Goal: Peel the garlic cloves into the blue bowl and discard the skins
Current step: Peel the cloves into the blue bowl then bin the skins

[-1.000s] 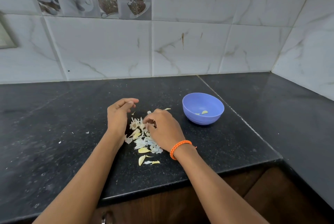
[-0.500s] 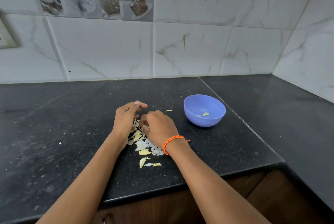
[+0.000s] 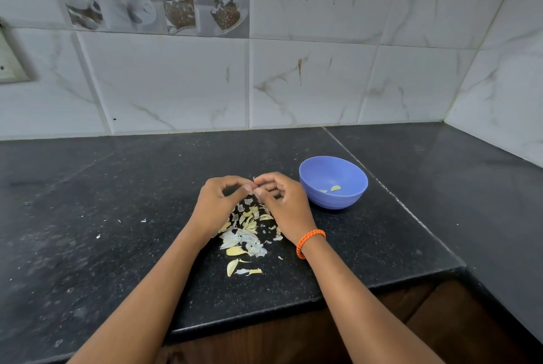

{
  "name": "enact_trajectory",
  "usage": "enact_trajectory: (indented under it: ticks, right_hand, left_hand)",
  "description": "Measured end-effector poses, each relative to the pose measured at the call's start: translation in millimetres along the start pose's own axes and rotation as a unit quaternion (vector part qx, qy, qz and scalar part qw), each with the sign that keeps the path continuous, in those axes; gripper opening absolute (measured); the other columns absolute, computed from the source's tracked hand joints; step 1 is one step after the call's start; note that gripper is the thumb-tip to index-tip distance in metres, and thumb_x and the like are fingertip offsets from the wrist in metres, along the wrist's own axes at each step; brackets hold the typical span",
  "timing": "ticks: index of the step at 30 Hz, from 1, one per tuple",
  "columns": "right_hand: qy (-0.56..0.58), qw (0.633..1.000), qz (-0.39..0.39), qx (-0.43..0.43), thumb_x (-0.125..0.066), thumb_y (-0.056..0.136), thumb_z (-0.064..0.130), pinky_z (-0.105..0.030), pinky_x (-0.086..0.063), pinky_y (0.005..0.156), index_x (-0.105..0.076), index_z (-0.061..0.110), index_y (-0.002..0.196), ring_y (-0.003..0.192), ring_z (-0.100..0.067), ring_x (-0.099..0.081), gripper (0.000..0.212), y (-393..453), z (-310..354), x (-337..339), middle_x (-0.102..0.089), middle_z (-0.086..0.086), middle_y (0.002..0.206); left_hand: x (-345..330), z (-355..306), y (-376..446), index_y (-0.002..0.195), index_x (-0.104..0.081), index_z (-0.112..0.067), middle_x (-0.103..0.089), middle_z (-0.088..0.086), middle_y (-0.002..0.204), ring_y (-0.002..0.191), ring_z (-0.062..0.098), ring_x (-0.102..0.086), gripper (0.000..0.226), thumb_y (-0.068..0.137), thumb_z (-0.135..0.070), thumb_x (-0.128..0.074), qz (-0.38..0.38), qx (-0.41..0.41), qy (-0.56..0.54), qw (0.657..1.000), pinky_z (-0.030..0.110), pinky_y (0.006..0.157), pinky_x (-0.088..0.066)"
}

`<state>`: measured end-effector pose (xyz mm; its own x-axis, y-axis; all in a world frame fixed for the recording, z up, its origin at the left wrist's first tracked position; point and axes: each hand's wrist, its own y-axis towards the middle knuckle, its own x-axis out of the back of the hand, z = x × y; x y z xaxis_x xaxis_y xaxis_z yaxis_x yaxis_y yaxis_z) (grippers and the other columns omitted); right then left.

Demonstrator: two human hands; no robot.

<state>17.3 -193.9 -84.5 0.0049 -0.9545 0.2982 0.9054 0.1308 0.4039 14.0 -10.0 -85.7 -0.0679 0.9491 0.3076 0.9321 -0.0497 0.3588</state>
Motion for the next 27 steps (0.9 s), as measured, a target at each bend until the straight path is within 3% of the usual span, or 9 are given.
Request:
enact_trajectory:
  ticks: [10, 17, 27]
  right_hand:
    - [0.058, 0.998, -0.035, -0.010, -0.079, 0.096, 0.014, -0.039, -0.065, 0.089, -0.079, 0.016, 0.114, 0.098, -0.014, -0.076, 0.018, -4.5, -3.8, -0.2, -0.079, 0.004, 0.103]
    - [0.080, 0.996, -0.047, -0.014, -0.086, 0.090, 0.025, -0.029, -0.064, 0.084, -0.079, 0.015, 0.109, 0.096, -0.011, -0.076, 0.023, -6.3, 0.5, 0.2, -0.079, 0.002, 0.099]
    - [0.040, 0.998, -0.043, 0.012, -0.082, 0.093, 0.013, -0.024, -0.063, 0.080, -0.084, 0.012, 0.105, 0.090, -0.008, -0.077, 0.012, -6.9, -4.0, 0.3, -0.081, 0.005, 0.096]
  left_hand:
    - [-5.1, -6.4, -4.4, 0.100, -0.085, -0.026, -0.082, -0.012, 0.094, 0.094, 0.010, -0.078, 0.010, 0.101, -0.030, -0.076, -0.007, -0.018, 0.036, 0.999, 0.048, 0.097, -0.061]
    - [-4.9, -10.2, -7.1, 0.090, -0.085, -0.025, -0.081, -0.011, 0.085, 0.088, 0.009, -0.078, 0.020, 0.102, -0.036, -0.073, -0.032, -0.025, 0.051, 0.998, 0.044, 0.091, -0.062]
    - [-3.4, -5.6, -6.2, 0.100, -0.087, -0.018, -0.084, -0.002, 0.094, 0.093, 0.019, -0.081, 0.011, 0.098, -0.024, -0.078, 0.002, -0.005, -0.001, 1.000, 0.052, 0.094, -0.064]
